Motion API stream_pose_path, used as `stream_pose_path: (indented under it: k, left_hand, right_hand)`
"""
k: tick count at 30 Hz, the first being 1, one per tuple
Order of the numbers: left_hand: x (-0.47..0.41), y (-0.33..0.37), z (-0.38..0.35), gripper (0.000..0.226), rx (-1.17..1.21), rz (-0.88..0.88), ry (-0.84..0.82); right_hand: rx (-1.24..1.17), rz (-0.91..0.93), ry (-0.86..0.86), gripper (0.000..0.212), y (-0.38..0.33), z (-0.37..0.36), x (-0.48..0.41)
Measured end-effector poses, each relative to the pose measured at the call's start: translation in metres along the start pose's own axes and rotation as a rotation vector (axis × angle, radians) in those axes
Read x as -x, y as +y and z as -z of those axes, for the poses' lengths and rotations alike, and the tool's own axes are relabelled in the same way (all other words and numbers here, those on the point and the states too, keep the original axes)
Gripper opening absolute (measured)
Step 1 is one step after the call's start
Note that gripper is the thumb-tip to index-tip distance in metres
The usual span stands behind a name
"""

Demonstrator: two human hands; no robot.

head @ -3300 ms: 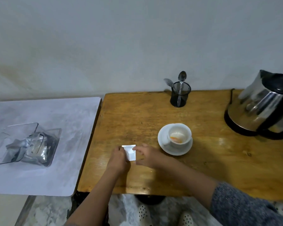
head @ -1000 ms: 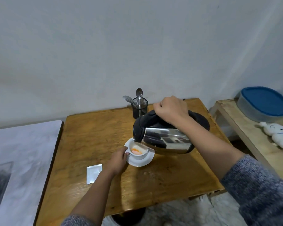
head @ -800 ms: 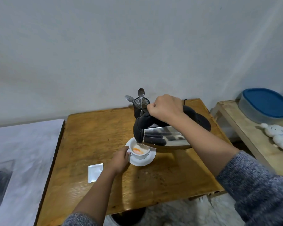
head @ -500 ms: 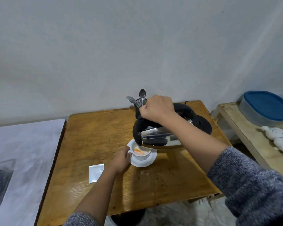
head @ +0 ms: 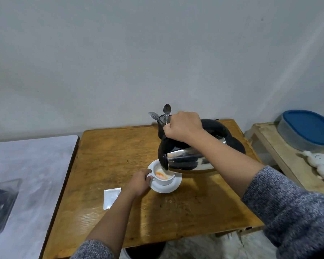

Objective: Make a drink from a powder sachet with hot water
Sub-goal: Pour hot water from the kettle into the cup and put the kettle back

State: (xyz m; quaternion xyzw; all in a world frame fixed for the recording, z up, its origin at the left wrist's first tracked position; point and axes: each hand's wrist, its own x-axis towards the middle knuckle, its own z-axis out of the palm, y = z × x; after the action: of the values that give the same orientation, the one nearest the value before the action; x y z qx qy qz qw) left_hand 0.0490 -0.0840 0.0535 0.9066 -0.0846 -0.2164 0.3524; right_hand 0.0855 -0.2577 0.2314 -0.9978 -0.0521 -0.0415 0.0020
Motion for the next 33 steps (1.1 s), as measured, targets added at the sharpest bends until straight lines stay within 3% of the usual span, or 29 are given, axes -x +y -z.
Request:
stream_pose_path:
  k: [33]
  left_hand:
    - [-0.008,-0.001,0.001,0.032,-0.04,0.026,-0.033]
  right_hand:
    - [0.127,0.053,-0.029,0.023,-0.012,0.011,-0.01]
